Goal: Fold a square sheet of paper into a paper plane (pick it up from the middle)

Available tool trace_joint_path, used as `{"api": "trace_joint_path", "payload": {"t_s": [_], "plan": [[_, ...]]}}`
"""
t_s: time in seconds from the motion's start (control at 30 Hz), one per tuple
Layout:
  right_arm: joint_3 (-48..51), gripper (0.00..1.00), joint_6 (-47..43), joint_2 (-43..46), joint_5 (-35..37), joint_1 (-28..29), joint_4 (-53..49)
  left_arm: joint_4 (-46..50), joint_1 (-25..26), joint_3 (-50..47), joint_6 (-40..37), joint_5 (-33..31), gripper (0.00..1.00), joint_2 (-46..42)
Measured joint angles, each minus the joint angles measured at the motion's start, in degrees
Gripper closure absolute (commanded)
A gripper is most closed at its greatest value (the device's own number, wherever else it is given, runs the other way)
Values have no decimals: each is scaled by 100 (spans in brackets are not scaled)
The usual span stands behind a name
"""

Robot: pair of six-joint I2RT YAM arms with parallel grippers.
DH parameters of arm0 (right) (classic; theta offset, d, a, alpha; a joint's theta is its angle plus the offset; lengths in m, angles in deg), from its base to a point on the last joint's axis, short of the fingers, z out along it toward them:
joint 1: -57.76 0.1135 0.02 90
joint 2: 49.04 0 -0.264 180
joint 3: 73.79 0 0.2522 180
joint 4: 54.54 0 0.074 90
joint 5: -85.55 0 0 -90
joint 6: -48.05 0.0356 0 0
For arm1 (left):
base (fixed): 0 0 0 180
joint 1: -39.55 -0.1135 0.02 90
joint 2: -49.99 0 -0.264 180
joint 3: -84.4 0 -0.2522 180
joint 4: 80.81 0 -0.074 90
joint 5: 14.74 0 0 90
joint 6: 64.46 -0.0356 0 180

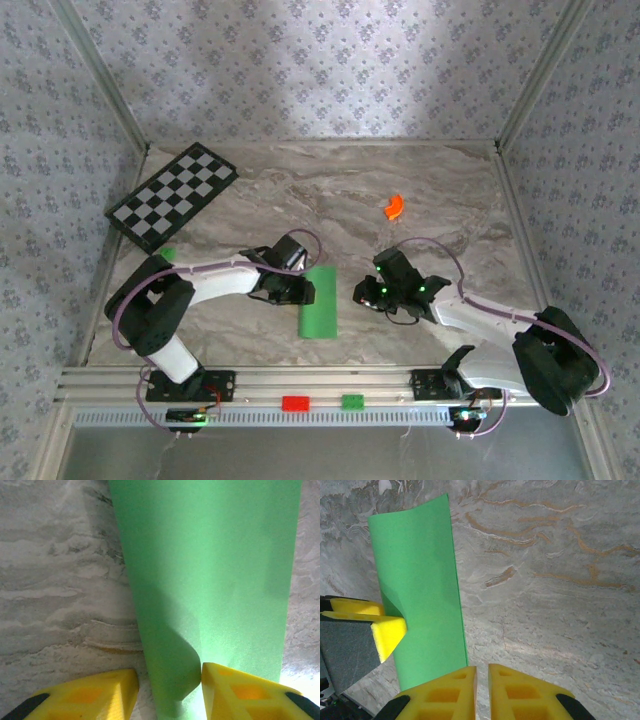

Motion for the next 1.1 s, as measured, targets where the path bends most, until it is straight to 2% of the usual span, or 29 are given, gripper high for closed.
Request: {"api": "trace_joint_path", "payload": {"t_s": [0.37, 0.7, 1.1], "plan": [[0, 85, 0, -15, -4, 31, 15, 15, 0, 13, 2, 0, 58, 50], [-46, 87, -2, -492, -44, 168, 155, 13, 0, 13, 11, -2, 57, 50], [-118, 87, 0, -656, -48, 238, 280, 9, 0, 20, 52, 2, 56, 111]]}}
